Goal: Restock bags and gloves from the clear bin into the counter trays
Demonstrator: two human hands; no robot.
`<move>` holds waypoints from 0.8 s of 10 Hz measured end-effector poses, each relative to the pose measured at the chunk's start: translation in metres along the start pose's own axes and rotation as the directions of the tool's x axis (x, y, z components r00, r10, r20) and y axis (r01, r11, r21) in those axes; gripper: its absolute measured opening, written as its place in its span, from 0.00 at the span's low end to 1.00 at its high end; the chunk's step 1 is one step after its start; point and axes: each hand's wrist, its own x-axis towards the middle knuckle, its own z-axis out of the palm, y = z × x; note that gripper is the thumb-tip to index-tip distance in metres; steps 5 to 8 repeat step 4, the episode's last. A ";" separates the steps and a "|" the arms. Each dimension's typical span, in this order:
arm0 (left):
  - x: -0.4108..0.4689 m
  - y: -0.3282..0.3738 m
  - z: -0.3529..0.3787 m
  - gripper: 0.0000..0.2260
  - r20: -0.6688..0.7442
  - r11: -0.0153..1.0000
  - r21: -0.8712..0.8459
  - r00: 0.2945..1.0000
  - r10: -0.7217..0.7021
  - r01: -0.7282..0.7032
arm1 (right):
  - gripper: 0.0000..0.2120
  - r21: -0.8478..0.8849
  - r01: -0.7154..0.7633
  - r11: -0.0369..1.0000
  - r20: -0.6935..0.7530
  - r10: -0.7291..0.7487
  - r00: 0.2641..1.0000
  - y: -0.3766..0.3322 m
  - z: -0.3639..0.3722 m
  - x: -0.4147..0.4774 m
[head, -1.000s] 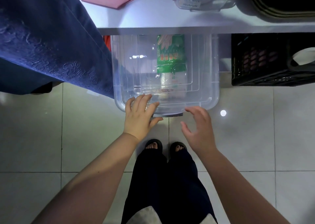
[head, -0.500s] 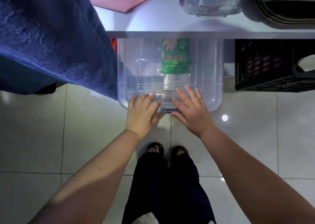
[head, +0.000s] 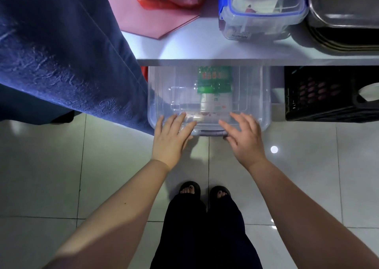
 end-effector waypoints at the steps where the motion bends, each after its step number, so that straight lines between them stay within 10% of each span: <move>1: 0.034 0.000 -0.010 0.17 0.056 0.998 -0.018 0.997 -0.054 0.055 | 0.23 -0.029 -0.049 0.998 -0.005 0.049 0.999 0.001 -0.002 0.031; 8: 0.044 0.006 -0.013 0.19 0.148 0.994 0.008 0.983 -0.105 0.104 | 0.24 -0.034 -0.100 0.994 0.122 0.104 0.987 -0.007 -0.013 0.046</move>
